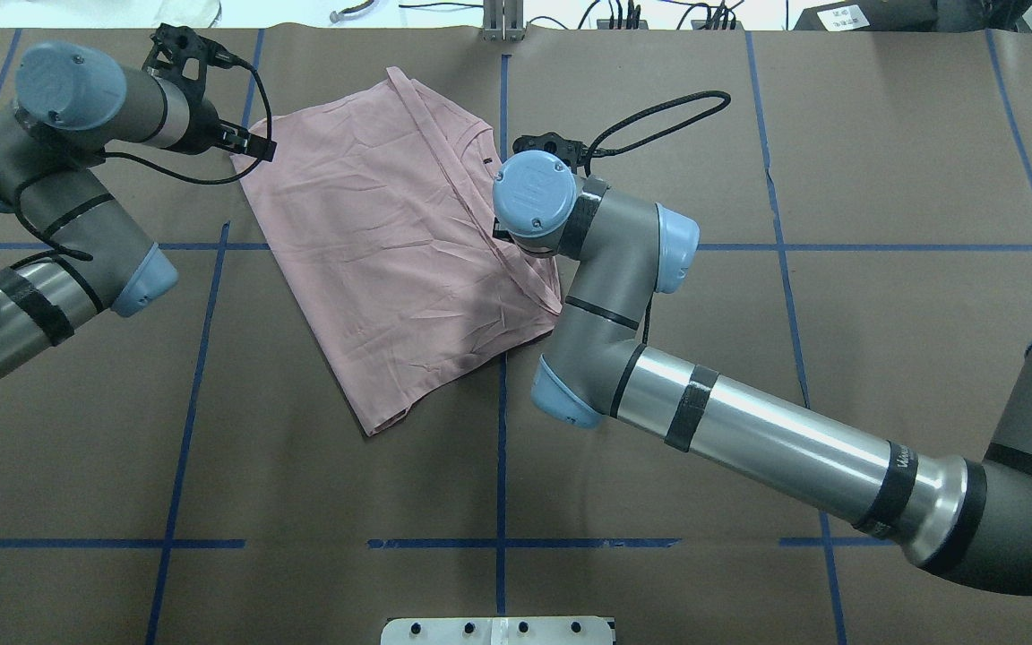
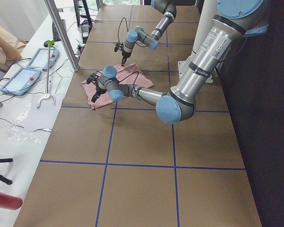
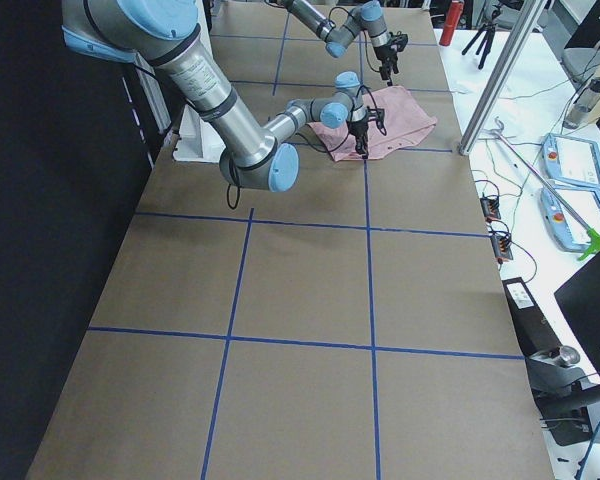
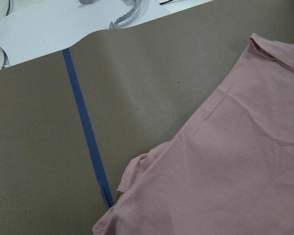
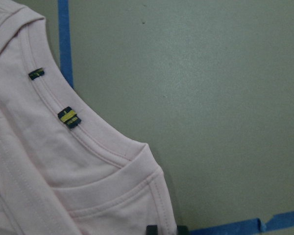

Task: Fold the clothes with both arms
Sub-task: 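Move the right gripper onto the shirt collar while the left arm lifts away, then drag the collar with the right gripper toward the robot, straightening the shirt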

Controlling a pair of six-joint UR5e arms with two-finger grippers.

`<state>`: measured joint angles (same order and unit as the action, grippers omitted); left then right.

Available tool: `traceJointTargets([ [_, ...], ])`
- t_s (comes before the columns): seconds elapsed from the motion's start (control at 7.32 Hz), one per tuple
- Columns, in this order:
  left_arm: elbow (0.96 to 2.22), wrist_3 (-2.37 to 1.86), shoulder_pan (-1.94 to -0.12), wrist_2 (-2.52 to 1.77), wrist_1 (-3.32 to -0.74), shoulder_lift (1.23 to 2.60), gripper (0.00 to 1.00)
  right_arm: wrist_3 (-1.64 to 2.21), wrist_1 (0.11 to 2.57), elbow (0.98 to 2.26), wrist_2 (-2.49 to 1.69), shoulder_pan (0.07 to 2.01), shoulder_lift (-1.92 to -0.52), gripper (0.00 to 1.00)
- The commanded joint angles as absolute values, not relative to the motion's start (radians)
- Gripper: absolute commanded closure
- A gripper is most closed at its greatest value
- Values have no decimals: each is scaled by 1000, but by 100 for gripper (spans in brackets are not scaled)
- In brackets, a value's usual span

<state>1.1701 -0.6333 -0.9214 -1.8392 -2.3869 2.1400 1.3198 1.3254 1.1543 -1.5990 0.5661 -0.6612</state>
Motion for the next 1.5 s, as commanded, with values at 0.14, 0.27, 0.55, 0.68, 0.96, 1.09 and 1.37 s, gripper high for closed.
traceJointTargets([
  [0.14, 1177, -634, -923, -1839, -2387, 2140, 0, 1327, 1325, 1154, -1598, 565, -661, 100],
  [0.27, 1178, -635, -923, -1839, -2387, 2140, 0, 1330, 1325, 1158, -1600, 565, -661, 100],
  [0.55, 1192, -635, -922, -1839, -2385, 2132, 0, 1327, 1328, 1245, -1611, 566, -711, 100],
  [0.68, 1192, -637, -922, -1839, -2385, 2134, 0, 1333, 1327, 1346, -1609, 561, -801, 100],
  [0.96, 1193, -635, -920, -1839, -2387, 2134, 0, 1344, 1335, 1599, -1570, 476, -990, 100],
  [1.09, 1193, -637, -920, -1839, -2385, 2134, 0, 1383, 1335, 1686, -1492, 398, -1070, 100],
  [1.37, 1195, -637, -920, -1839, -2385, 2134, 0, 1426, 1335, 1782, -1422, 307, -1152, 100],
])
